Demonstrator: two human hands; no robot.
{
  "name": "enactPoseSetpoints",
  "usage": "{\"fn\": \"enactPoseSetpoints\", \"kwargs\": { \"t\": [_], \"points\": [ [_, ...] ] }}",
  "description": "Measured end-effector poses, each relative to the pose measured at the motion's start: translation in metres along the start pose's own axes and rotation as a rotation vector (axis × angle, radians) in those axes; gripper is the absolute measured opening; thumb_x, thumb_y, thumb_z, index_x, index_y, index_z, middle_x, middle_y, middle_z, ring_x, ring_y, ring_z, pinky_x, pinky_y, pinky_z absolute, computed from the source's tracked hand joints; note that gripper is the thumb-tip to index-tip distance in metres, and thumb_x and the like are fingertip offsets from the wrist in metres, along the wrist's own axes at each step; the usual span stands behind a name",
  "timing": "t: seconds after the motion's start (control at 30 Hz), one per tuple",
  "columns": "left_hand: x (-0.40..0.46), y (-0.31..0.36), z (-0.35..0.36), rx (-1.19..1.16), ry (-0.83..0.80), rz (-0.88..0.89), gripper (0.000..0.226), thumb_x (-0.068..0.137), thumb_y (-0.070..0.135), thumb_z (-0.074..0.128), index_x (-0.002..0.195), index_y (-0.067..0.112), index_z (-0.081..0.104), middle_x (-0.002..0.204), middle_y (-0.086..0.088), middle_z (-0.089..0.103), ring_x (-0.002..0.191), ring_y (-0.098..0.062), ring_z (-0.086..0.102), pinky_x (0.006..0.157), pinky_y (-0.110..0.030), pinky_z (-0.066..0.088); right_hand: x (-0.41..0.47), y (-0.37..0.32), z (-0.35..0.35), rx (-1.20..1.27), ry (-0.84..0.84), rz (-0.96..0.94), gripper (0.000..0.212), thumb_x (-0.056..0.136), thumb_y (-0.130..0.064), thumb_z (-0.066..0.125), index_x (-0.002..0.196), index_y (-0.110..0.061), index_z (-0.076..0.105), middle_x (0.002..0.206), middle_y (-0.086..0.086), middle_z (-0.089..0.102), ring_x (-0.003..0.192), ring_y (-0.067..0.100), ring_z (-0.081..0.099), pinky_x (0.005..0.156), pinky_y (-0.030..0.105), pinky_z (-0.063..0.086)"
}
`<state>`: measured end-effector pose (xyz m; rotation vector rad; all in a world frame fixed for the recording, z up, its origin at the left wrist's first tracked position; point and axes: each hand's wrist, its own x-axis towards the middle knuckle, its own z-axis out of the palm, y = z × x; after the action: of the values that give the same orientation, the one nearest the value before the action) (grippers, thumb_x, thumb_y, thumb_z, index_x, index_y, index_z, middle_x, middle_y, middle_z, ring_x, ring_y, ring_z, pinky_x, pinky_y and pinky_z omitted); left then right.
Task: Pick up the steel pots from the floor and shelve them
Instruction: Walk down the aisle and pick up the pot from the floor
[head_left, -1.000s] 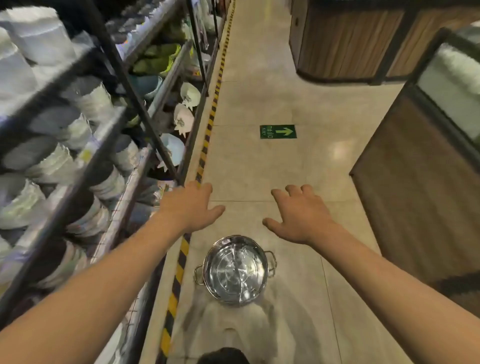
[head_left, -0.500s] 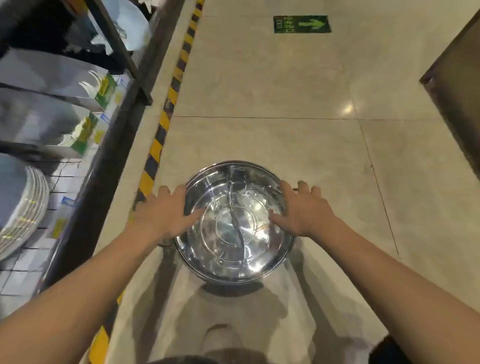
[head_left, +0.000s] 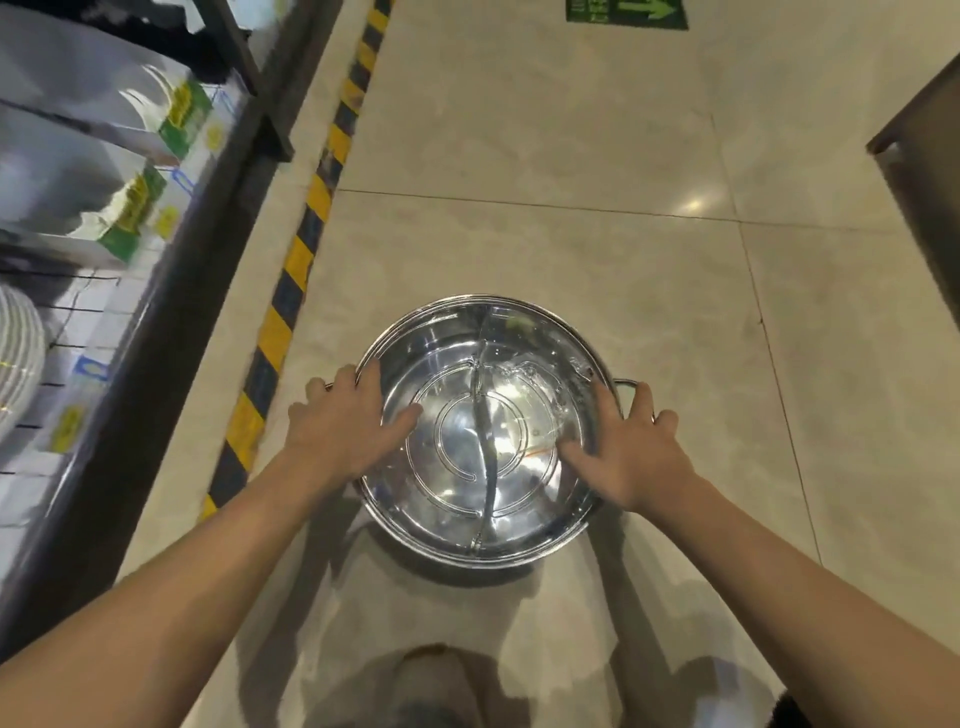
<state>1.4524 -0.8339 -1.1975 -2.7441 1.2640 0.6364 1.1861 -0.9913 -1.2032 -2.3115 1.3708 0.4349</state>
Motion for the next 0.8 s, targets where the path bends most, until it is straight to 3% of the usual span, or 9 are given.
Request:
{"fn": "enactPoseSetpoints", "kwargs": {
  "t": [0.17,0.3,0.47,0.6,0.8],
  "points": [
    [0.008,0.011,0.003,-0.015,-0.007,0.075,0.086,0.084,0.081,0.027,0.153,0.03,0.018,0.163,-0.008,0.018,0.143,-0.043,0.021,0.104,-0.063,0.033,-0.015,0.019,-0.006,0.002,0.002,0.047,0.105,0.06,-0.097,0.028,0.144,-0.036,0.012,0.147,0.026,0.022,0.127,0.055,0.032,0.096,0.058,0.04],
    [-0.001,-0.007,0.015,-0.222,0.026,-0.038,0.086,0.08,0.085,0.033,0.15,0.037,0.018,0.161,-0.014,0.011,0.142,-0.049,0.019,0.109,-0.064,0.032,0.002,0.024,-0.014,0.107,0.049,0.023,0.111,0.057,-0.103,0.026,0.149,-0.042,0.008,0.15,0.029,0.024,0.132,0.056,0.031,0.103,0.061,0.035],
    [-0.003,-0.013,0.028,-0.481,0.114,-0.039,0.092,0.077,0.085,0.044,0.152,0.039,0.017,0.152,-0.023,0.023,0.139,-0.047,0.029,0.115,-0.057,0.028,0.01,0.023,0.002,0.179,0.061,-0.029,0.092,0.065,-0.1,0.035,0.137,-0.06,-0.006,0.139,0.025,0.039,0.124,0.052,0.034,0.1,0.059,0.032],
    [-0.01,-0.009,0.026,-0.462,0.102,-0.059,0.096,0.068,0.094,0.037,0.15,0.047,0.02,0.146,-0.022,0.028,0.138,-0.046,0.029,0.114,-0.055,0.029,0.004,0.027,-0.001,0.209,0.064,-0.031,0.086,0.064,-0.1,0.038,0.131,-0.067,-0.005,0.132,0.021,0.043,0.12,0.047,0.035,0.096,0.056,0.032],
    [-0.044,0.003,-0.001,-0.398,0.021,-0.105,0.083,0.073,0.091,0.038,0.147,0.055,0.025,0.15,-0.022,0.021,0.136,-0.051,0.03,0.113,-0.056,0.032,-0.037,0.03,-0.04,0.183,0.026,-0.001,0.091,0.061,-0.102,0.037,0.135,-0.067,-0.002,0.132,0.021,0.041,0.12,0.047,0.035,0.096,0.054,0.035]
  ]
}}
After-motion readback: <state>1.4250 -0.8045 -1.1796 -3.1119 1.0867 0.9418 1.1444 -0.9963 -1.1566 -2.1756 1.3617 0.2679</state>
